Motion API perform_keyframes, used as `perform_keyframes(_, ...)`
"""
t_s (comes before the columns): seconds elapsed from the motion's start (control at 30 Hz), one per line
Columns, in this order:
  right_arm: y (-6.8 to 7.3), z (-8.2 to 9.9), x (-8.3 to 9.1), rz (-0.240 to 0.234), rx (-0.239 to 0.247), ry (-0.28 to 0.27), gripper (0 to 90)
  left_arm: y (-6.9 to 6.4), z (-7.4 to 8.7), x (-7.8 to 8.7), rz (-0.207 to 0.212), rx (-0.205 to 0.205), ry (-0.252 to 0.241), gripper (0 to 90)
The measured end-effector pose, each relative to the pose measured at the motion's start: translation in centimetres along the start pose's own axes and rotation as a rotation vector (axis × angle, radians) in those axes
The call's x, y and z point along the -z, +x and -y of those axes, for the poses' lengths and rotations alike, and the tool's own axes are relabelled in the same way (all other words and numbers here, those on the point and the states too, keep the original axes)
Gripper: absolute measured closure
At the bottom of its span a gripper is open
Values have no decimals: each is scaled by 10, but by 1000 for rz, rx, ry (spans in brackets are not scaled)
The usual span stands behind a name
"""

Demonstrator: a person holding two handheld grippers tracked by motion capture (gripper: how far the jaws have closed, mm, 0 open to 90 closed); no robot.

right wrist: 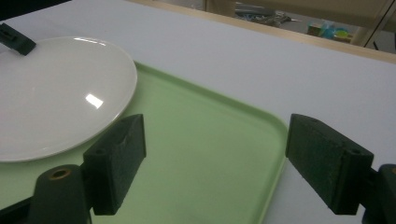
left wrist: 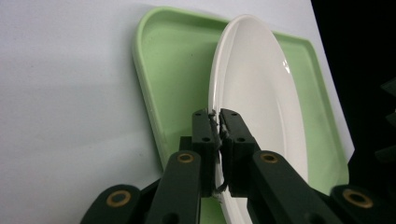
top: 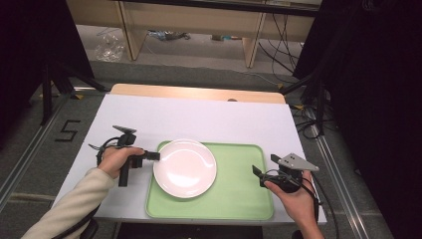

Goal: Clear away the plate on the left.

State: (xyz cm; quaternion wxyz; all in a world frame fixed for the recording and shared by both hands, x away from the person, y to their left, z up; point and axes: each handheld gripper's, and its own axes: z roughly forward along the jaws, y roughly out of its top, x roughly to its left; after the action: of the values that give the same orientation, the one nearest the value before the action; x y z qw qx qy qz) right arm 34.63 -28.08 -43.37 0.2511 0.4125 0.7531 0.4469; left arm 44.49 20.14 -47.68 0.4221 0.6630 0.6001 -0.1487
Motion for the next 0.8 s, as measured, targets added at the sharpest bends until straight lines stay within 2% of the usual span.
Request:
perform_keyframes(0.07,0,0,0,2,6,-2,210,0,0,-1,-9,-21,2,839)
perform_keyframes(0.1,0,0,0,2,6,-3,210,3,-1,-1,-17,-66,4,838)
perform_keyframes(0.13,0,0,0,3,6,-3,210,0,0,-2,-19,-32,4,834)
perform_keyframes(0.17,0,0,0,2,5,-3,210,2,0,-2,-23,-77,7,831)
perform_keyframes(0.2,0,0,0,3,6,-3,210,0,1,-3,-35,-60,14,826)
perform_keyframes(0.23,-1,0,-1,5,13,-5,209,2,0,-4,-39,-92,12,822)
perform_keyframes(0.27,-1,0,-1,5,13,-5,209,2,1,-4,-48,-107,17,820)
perform_keyframes(0.5,-1,0,-1,5,13,-5,209,0,2,-7,-70,-131,31,802)
perform_keyframes(0.6,0,0,-1,5,11,-4,207,0,2,-8,-74,-157,23,793)
perform_keyframes(0.73,0,0,0,3,6,-3,207,-5,2,-6,-95,-172,10,730)
perform_keyframes(0.77,0,0,0,3,6,-3,207,-6,2,-4,-90,-190,6,720)
perform_keyframes(0.8,0,0,0,3,6,-3,207,-5,1,0,-89,-222,28,711)
